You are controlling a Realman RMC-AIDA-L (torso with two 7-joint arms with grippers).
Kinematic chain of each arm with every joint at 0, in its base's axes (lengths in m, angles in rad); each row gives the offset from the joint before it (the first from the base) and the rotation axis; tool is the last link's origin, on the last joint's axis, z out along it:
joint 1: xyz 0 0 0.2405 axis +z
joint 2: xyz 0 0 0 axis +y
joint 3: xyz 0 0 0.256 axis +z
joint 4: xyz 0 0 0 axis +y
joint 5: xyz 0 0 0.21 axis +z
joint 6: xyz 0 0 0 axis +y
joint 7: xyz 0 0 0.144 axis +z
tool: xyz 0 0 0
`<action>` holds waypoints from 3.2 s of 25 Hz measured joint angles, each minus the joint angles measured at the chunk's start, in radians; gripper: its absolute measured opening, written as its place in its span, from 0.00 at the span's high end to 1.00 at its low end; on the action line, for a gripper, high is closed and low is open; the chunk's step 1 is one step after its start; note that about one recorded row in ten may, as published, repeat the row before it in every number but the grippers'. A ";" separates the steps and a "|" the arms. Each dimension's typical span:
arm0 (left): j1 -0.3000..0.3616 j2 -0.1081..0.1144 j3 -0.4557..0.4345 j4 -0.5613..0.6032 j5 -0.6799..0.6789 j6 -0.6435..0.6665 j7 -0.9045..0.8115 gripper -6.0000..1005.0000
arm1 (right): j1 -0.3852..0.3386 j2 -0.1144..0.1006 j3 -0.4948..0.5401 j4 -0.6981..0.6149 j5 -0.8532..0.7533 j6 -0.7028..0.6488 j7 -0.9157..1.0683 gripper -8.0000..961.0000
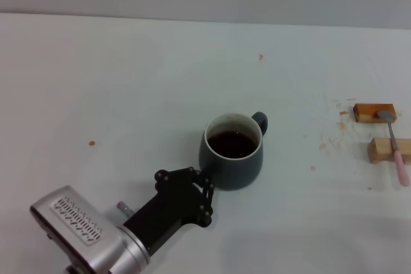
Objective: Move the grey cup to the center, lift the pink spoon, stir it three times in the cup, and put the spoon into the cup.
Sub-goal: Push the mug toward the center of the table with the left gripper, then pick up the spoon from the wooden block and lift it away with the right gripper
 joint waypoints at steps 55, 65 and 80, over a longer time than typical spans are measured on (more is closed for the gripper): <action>-0.003 0.010 -0.131 0.116 -0.005 0.040 0.007 1.00 | 0.026 0.003 -0.006 0.017 0.013 0.216 0.012 0.21; -0.003 0.005 -0.134 0.115 -0.001 0.035 0.008 1.00 | 0.072 0.002 -0.013 0.028 0.026 0.329 0.023 0.21; -0.011 0.003 -0.129 0.115 0.000 0.033 0.008 1.00 | 0.092 0.001 -0.024 0.053 0.026 0.414 0.024 0.21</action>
